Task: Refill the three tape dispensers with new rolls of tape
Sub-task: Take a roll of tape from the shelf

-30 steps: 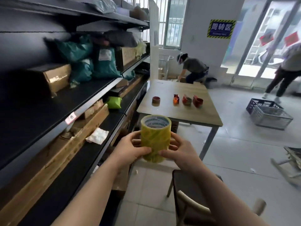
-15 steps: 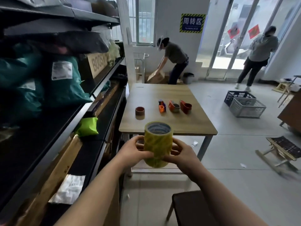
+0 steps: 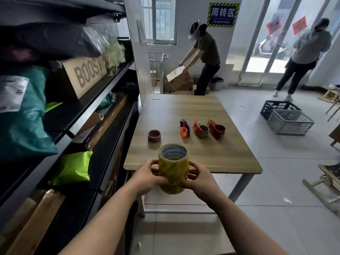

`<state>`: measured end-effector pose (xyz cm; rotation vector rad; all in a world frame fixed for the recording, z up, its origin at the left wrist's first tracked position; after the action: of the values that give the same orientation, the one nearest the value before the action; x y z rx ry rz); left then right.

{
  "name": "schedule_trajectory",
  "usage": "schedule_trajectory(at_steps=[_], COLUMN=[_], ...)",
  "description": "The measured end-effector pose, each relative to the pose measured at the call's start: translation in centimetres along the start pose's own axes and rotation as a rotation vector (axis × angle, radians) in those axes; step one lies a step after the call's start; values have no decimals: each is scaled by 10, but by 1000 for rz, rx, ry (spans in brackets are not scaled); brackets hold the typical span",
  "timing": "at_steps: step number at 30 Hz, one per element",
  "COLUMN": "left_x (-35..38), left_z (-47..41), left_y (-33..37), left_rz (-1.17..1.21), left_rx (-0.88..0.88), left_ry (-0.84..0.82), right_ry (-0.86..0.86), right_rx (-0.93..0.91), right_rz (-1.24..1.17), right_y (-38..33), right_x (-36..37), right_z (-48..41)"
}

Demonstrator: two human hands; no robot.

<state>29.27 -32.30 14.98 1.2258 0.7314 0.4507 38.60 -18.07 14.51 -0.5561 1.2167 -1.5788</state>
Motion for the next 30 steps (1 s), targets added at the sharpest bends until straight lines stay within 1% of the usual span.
schedule_trajectory(at_steps=[6, 12, 17, 25, 30], left_x=[-15, -51, -81, -98, -104], left_z=[-98, -177, -239, -302, -326], left_y=[-23, -71, -113, -166, -189], left_rz=[55, 79, 123, 208, 172], left_rx=[-35, -100, -133, -230, -267], left_ry=[58, 107, 110, 92, 110], right_ry=[-42, -79, -74, -82, -104], right_rx=[57, 116, 188, 288, 317], right_rz=[24, 1, -53, -52, 1], right_y=[-14, -10, 0, 24, 36], right_x=[-7, 20, 43, 72, 81], right_z=[-102, -199, -278, -365, -400])
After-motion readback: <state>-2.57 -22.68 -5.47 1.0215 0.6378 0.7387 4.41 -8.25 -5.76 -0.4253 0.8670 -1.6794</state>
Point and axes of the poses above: each hand's wrist, its own z-axis away from the middle knuckle, its own x-axis out of the palm, y = z × x, the point moved 10 cm from there along -z, towards the middle knuckle, and after that the axes turned 11 degrees about x, right-handed, at the moved point
